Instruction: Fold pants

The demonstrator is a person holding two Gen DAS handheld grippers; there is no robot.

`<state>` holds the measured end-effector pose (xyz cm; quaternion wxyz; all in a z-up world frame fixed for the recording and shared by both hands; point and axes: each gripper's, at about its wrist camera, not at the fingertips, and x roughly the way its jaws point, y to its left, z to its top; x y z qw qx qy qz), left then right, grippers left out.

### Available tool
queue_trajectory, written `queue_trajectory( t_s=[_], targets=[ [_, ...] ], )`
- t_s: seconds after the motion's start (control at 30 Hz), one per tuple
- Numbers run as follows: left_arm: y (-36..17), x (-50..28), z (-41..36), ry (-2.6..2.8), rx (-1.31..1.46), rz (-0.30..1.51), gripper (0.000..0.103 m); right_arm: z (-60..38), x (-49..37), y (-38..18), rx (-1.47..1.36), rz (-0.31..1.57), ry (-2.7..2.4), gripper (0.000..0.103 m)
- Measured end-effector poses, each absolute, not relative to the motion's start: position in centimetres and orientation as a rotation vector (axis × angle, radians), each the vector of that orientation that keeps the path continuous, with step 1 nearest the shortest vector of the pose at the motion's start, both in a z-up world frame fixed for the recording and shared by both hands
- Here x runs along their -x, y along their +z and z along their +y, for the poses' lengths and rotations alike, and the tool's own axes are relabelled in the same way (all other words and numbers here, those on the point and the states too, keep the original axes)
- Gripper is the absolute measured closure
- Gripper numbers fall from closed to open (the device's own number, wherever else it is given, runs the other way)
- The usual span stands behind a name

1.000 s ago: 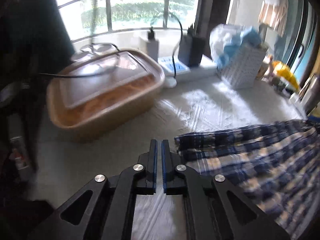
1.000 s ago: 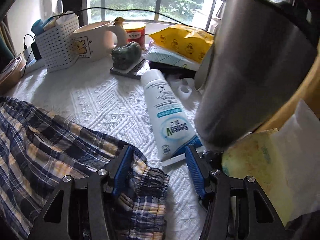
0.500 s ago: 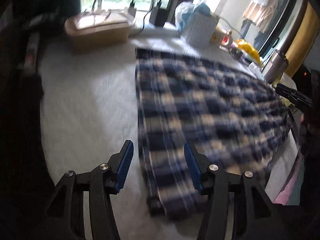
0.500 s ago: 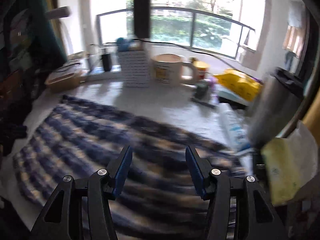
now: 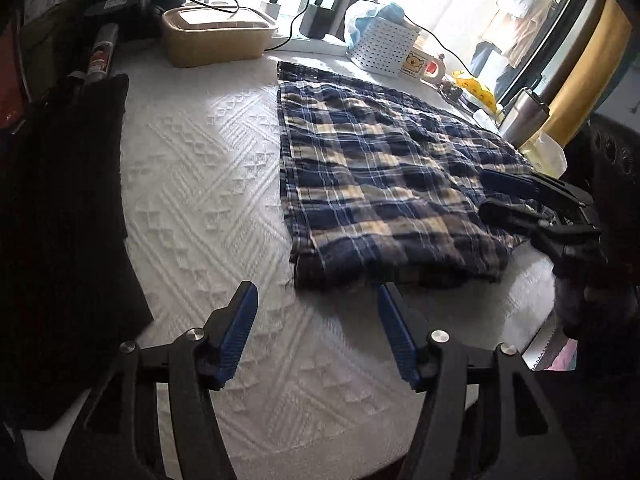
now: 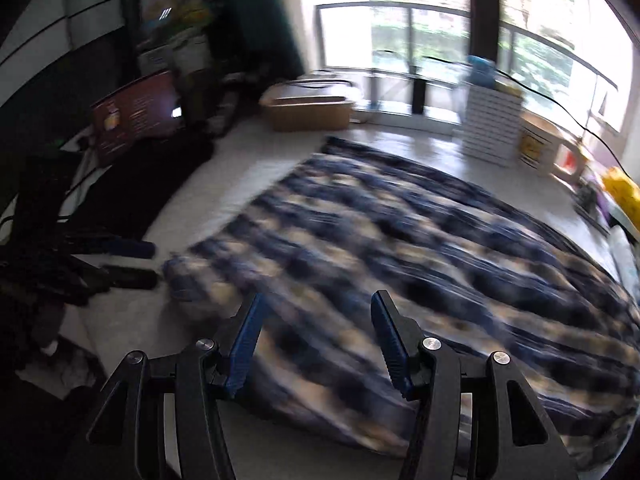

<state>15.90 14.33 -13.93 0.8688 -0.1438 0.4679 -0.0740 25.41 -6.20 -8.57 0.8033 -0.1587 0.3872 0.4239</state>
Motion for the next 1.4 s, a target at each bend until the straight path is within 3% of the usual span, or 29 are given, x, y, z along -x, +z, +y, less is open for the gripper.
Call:
queue_trajectory(
  t_s=[0.07, 0.17, 0.37, 0.4, 0.47, 0.53, 0.87, 0.9, 0.93, 0.97, 1.03, 1.4],
  targets=[
    [-14.0, -15.4, 14.6, -0.150, 0.294, 0.968, 0.041, -4.0, -24.1, -8.8, 0.381, 0.822, 0.961, 0.046],
    [-13.9, -14.5, 15.3, -0.134, 0.273, 0.965, 0.041, -0.4, -22.0, -9.3, 0.450, 0.810, 1.056, 0.060],
    [-14.2, -12.8, 16.7, -0.112, 0.257, 0.966, 0.041, 4.3, -19.7, -11.7, 0.602, 0.792, 1.108, 0.061],
    [-14.3, -12.7, 16.8, -0.111, 0.259, 0.962, 0.041, 4.8, -19.5, -12.1, 0.627, 0.787, 1.101, 0.064],
    [-14.2, -12.6, 16.8, -0.116, 0.266, 0.954, 0.041, 5.0, -19.7, -12.5, 0.637, 0.791, 1.085, 0.087],
    [-14.1, -12.9, 16.5, -0.132, 0.269, 0.938, 0.041, 4.4, -20.9, -11.9, 0.557, 0.813, 1.074, 0.098],
    [-15.2, -17.2, 14.7, -0.191, 0.337, 0.926, 0.041, -0.4, -26.2, -8.9, 0.213, 0.877, 1.047, 0.099],
    [-15.1, -17.2, 14.6, -0.192, 0.340, 0.913, 0.053, -0.6, -26.4, -8.9, 0.195, 0.876, 1.047, 0.099],
    [-15.3, -17.4, 14.4, -0.204, 0.349, 0.925, 0.084, -0.8, -26.4, -8.9, 0.184, 0.876, 1.047, 0.099],
    [-15.4, -17.5, 14.3, -0.198, 0.347, 0.936, 0.095, -0.9, -26.4, -8.8, 0.177, 0.877, 1.049, 0.099],
    [-15.1, -17.1, 13.8, -0.211, 0.325, 0.945, 0.100, -1.0, -26.6, -8.7, 0.151, 0.878, 1.057, 0.099],
    [-14.9, -14.4, 14.0, -0.150, 0.276, 1.049, 0.099, 2.1, -24.7, -8.6, 0.118, 0.908, 1.202, 0.099]
  ],
)
